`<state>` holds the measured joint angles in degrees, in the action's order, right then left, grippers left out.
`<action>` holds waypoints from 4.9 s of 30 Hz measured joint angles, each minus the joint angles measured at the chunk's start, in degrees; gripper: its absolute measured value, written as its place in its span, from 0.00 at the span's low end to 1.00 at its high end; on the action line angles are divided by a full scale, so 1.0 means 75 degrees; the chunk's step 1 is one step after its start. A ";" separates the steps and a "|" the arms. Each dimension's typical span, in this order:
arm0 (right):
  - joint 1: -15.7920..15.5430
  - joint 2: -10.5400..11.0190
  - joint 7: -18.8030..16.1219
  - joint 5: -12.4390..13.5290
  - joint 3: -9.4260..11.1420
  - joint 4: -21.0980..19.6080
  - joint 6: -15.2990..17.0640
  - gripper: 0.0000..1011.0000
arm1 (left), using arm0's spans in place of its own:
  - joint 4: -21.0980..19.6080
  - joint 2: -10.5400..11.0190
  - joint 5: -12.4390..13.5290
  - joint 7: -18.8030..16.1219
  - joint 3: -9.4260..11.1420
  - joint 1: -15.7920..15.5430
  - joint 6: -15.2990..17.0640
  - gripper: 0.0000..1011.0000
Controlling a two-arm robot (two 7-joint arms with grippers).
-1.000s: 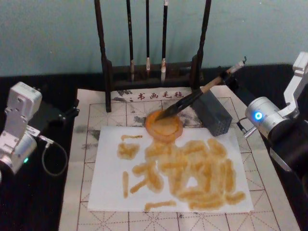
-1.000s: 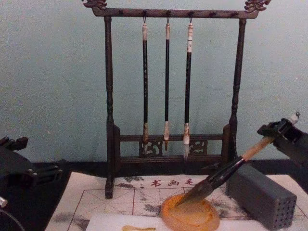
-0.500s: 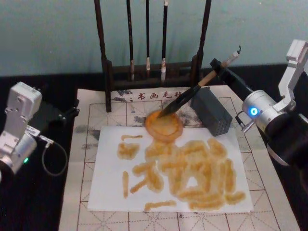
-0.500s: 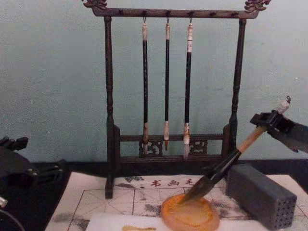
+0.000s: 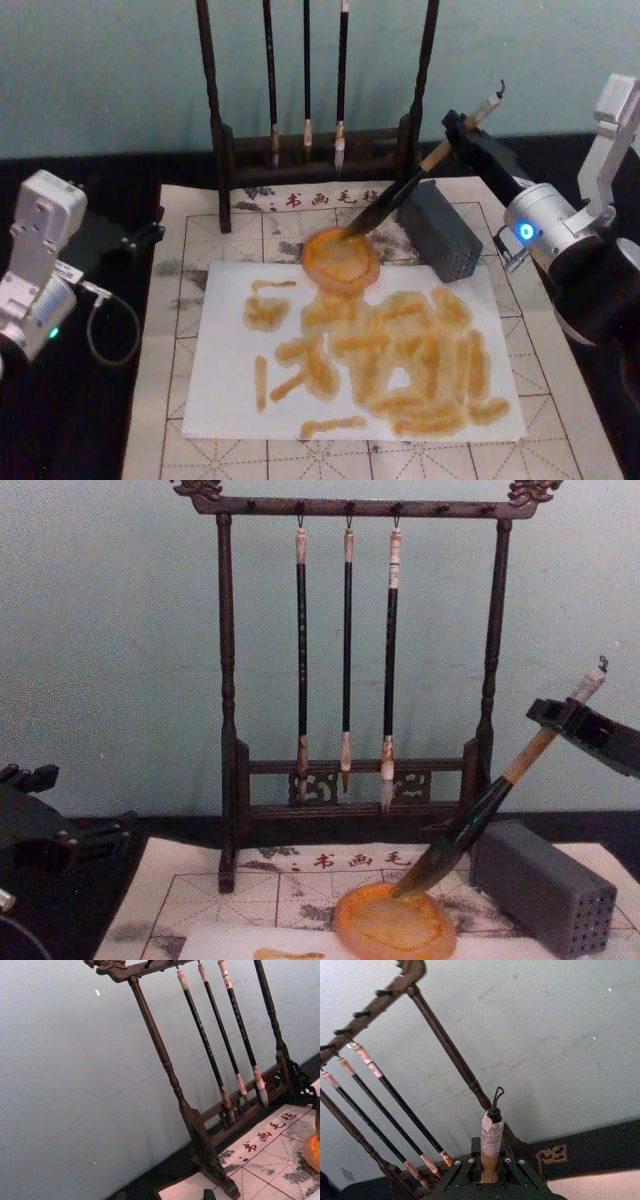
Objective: Pick up the brush from the inkstone, write on the paper, then place the brush back to its original position.
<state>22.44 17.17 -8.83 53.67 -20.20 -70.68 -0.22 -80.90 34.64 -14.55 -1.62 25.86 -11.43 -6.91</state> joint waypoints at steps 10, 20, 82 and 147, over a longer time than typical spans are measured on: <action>-0.0085 -0.0004 -0.0070 -0.0528 0.0020 -0.0191 -0.0290 0.18 | 0.0000 0.0000 0.0000 0.0000 0.0000 0.0000 0.0000 0.99; -0.0248 0.0079 -0.0237 -0.0914 0.0087 -0.0521 -0.0484 0.18 | 0.0000 0.0000 0.0000 0.0000 0.0000 0.0000 0.0000 0.99; -0.1386 0.0653 -0.3269 -0.2781 -0.0740 -0.2278 -0.1172 0.18 | 0.0000 0.0000 0.0000 -0.0001 0.0000 0.0000 0.0000 0.99; -0.1420 0.0458 -0.3371 -0.3502 -0.1162 -0.2014 -0.1637 0.18 | 0.0000 0.0000 0.0000 0.0000 0.0000 0.0000 0.0000 0.99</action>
<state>11.79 20.61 -34.11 27.40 -28.91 -85.78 -12.50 -80.90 34.65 -14.55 -1.62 25.86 -11.43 -6.91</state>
